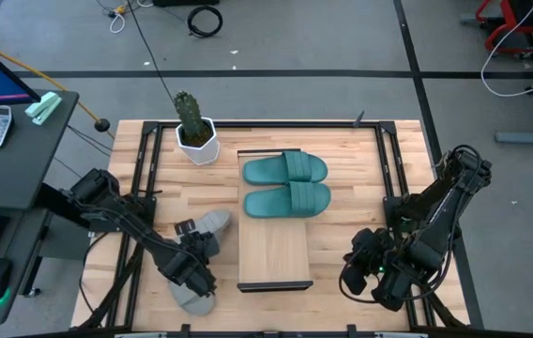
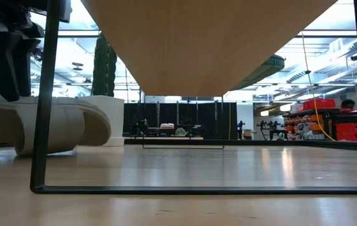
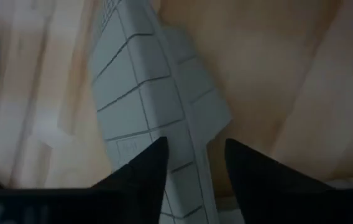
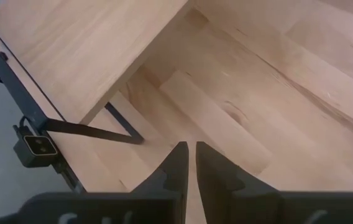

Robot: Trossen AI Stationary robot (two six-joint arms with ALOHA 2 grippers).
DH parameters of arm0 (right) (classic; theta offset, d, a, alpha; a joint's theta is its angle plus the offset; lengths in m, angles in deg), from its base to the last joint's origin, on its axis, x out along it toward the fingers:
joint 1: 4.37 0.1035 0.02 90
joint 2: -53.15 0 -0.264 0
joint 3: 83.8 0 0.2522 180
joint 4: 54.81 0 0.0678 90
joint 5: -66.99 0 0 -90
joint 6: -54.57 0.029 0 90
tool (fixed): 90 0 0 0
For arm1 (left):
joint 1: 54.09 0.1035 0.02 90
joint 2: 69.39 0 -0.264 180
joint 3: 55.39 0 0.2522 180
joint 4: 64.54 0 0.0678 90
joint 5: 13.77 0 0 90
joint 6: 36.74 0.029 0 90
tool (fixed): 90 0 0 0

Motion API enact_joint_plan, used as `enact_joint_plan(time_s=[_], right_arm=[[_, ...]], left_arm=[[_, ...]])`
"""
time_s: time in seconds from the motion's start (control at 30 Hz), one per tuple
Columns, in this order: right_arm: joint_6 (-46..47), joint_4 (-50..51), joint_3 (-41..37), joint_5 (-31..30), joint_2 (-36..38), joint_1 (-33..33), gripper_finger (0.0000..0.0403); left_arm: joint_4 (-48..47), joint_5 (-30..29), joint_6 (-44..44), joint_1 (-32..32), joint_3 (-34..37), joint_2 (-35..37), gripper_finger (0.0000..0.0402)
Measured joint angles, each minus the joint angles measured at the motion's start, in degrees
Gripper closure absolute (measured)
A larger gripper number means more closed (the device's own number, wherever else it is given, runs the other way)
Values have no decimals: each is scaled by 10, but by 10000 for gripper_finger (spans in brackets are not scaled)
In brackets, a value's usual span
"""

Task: Pick and place slides into the shelf
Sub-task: Put the right gray slide on the shelf

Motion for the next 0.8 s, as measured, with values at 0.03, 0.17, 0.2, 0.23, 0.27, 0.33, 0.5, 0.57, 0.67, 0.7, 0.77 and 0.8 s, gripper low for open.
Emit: enact_joint_plan(time_s=[0.03,0.17,0.2,0.23,0.27,0.33,0.5,0.57,0.67,0.7,0.77,0.8], right_arm=[[0,-2,0,-1,0,0,364],[0,-4,0,-2,0,0,364],[0,-4,0,-2,0,0,364],[0,-4,0,-2,0,0,364],[0,-4,0,-2,0,0,364],[0,-6,0,-2,0,0,364],[0,-8,0,-2,0,0,364],[0,-8,0,-2,0,0,364],[0,-14,0,-2,0,0,364],[0,-14,0,-2,0,0,364],[0,-15,0,-2,0,0,364],[0,-15,0,-2,0,0,364]], left_arm=[[-7,-1,0,0,0,0,219],[-39,-4,0,5,0,0,187],[-51,-5,0,7,0,0,181],[-65,-5,-1,9,0,0,176],[-80,-4,-3,10,1,0,172],[-106,-1,-14,15,1,0,167],[-122,9,-30,29,2,0,161],[-121,10,-30,32,2,0,161],[-120,15,-31,37,2,0,161],[-122,17,-31,39,2,0,161],[-131,24,-31,43,2,0,161],[-134,27,-31,45,2,0,161]])
